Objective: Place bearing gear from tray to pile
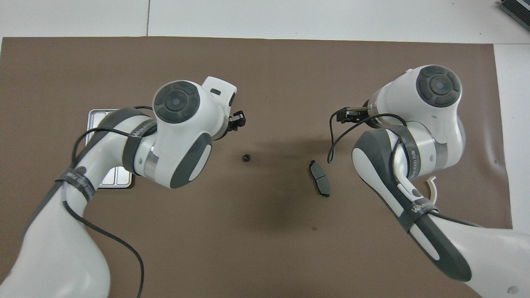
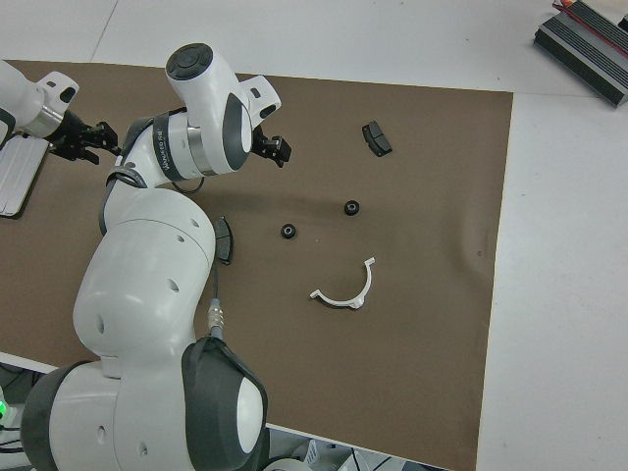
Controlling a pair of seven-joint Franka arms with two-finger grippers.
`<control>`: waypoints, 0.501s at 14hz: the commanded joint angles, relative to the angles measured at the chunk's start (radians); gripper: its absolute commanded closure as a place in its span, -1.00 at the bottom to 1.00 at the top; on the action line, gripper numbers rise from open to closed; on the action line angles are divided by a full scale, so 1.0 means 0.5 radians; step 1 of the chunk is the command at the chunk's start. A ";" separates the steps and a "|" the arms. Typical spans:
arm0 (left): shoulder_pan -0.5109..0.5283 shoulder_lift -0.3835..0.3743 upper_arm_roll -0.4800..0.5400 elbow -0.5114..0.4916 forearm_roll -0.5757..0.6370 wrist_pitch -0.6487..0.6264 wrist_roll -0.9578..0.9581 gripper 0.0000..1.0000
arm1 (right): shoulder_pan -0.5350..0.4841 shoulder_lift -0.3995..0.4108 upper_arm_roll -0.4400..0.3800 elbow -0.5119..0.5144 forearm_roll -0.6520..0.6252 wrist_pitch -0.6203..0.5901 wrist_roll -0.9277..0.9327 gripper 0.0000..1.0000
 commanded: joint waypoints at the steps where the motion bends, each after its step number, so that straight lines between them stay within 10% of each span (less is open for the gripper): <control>1: 0.320 -0.065 -0.026 0.312 -0.006 -0.468 0.312 -0.24 | 0.165 0.098 0.006 0.100 0.035 0.012 0.297 -1.00; 7: 0.732 -0.203 0.010 0.445 0.012 -0.966 1.186 -0.25 | 0.656 0.432 -0.006 0.473 -0.014 -0.006 1.014 -1.00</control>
